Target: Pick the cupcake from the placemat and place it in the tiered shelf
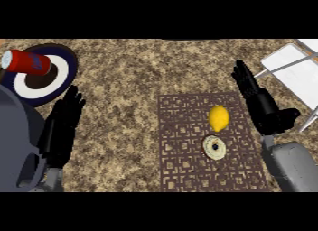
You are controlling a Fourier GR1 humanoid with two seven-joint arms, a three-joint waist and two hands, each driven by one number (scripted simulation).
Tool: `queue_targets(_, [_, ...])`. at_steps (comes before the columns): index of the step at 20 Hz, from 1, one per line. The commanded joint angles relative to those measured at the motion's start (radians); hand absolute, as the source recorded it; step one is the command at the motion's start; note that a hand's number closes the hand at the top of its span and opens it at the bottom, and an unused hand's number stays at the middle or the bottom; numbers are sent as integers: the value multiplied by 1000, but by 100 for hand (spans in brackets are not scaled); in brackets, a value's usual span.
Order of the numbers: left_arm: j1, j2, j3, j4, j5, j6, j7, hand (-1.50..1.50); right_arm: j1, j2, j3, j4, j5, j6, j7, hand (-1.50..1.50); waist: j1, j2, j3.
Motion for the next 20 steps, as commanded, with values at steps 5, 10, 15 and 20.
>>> queue_targets(5, [111, 68, 80, 150, 48, -35, 106, 0, 202, -185, -193, -188, 96, -218, 25, 150, -46, -29, 24])
queue_targets(10, [131, 84, 94, 191, 97, -97, 130, 0, 441, -215, -284, -80, 110, -331, 199, 150, -35, -19, 26])
queue_targets(15, [107, 78, 92, 235, 96, -161, 107, 0, 747, -195, -279, -397, 82, -251, 69, -150, 16, -17, 28])
queue_targets(20, [60, 99, 132, 283, 117, -190, 119, 0, 868, -308, -266, -669, 34, -100, 175, -150, 13, -17, 26])
